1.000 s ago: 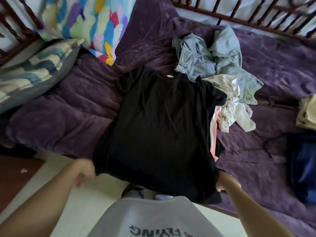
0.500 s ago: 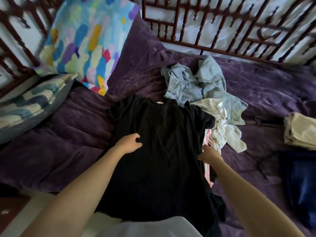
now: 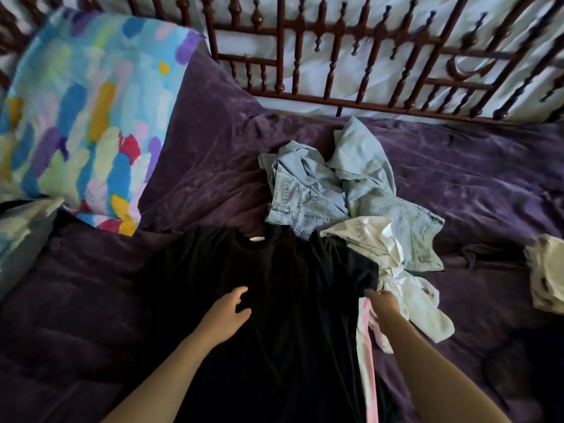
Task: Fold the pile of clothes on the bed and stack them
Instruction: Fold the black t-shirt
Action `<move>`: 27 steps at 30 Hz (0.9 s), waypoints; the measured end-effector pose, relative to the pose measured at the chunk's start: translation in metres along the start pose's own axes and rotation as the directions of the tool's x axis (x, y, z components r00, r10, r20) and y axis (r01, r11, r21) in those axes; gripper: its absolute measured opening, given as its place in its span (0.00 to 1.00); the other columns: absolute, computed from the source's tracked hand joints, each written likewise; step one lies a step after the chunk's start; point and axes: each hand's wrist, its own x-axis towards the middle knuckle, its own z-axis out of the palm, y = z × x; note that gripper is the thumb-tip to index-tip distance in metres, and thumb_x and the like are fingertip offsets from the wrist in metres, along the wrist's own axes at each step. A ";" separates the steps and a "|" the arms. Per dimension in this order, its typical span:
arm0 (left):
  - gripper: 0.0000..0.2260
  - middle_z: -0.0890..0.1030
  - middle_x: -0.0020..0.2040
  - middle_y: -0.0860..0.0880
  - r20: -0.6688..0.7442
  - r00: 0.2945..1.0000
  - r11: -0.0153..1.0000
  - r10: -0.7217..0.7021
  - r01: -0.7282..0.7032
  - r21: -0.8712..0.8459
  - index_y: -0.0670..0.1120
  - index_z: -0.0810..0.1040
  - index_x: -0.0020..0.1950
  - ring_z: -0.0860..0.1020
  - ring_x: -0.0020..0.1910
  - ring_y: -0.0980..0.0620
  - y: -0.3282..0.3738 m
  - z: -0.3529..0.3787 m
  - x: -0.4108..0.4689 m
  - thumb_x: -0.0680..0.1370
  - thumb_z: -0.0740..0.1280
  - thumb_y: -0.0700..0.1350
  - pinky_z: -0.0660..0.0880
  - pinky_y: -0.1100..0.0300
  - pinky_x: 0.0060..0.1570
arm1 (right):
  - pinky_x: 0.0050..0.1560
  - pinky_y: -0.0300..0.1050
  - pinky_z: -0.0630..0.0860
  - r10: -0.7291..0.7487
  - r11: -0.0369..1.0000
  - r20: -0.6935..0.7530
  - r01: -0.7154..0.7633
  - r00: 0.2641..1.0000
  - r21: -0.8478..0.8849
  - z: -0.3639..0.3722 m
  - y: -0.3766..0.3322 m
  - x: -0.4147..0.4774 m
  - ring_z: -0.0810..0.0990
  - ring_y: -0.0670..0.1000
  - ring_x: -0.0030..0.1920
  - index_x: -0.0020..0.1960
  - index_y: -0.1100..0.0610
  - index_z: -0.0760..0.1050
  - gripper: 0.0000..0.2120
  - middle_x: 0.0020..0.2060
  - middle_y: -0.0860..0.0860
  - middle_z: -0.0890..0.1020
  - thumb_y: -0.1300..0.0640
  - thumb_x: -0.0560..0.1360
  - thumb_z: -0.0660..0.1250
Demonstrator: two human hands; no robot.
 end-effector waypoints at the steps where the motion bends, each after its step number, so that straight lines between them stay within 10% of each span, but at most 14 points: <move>1: 0.25 0.67 0.70 0.47 0.000 1.000 1.000 -0.018 0.018 -0.015 0.51 0.57 0.75 0.68 0.68 0.50 -0.002 0.000 0.009 0.80 0.61 0.48 0.67 0.57 0.65 | 0.35 0.45 0.66 0.025 0.998 -0.021 -0.023 0.999 0.055 0.002 -0.001 0.013 0.72 0.54 0.36 0.51 0.69 0.74 0.10 0.33 0.55 0.73 0.63 0.73 0.65; 10: 0.23 0.70 0.66 0.47 0.002 0.987 0.983 -0.161 0.161 -0.087 0.50 0.60 0.74 0.71 0.56 0.54 -0.028 -0.004 0.060 0.80 0.60 0.48 0.69 0.60 0.58 | 0.14 0.30 0.63 0.322 0.820 0.166 -0.362 0.932 0.444 0.021 -0.024 0.054 0.73 0.47 0.15 0.39 0.62 0.72 0.06 0.15 0.51 0.74 0.67 0.72 0.69; 16: 0.21 0.72 0.64 0.47 0.016 0.988 0.983 -0.155 0.156 -0.092 0.49 0.63 0.72 0.73 0.56 0.53 -0.034 0.002 0.070 0.80 0.60 0.47 0.69 0.61 0.55 | 0.26 0.27 0.70 0.039 0.885 -0.375 0.143 0.926 0.444 -0.035 -0.010 0.042 0.73 0.50 0.38 0.49 0.58 0.73 0.05 0.34 0.48 0.72 0.65 0.75 0.65; 20: 0.18 0.72 0.65 0.44 -0.099 0.972 0.973 -0.211 0.198 -0.122 0.46 0.68 0.70 0.73 0.58 0.49 -0.046 -0.002 0.073 0.80 0.61 0.45 0.69 0.59 0.54 | 0.27 0.42 0.73 0.279 0.858 -0.187 -0.157 0.942 0.489 -0.033 0.024 0.053 0.72 0.54 0.35 0.41 0.58 0.69 0.08 0.38 0.57 0.73 0.68 0.76 0.61; 27: 0.22 0.66 0.68 0.35 -0.520 0.651 0.820 -0.553 0.538 -0.198 0.42 0.65 0.71 0.64 0.65 0.34 -0.094 -0.052 0.077 0.78 0.62 0.47 0.67 0.40 0.60 | 0.22 0.39 0.73 0.471 0.722 -0.090 -0.324 0.878 0.612 -0.022 0.030 0.059 0.78 0.54 0.23 0.53 0.60 0.73 0.10 0.35 0.54 0.74 0.64 0.73 0.67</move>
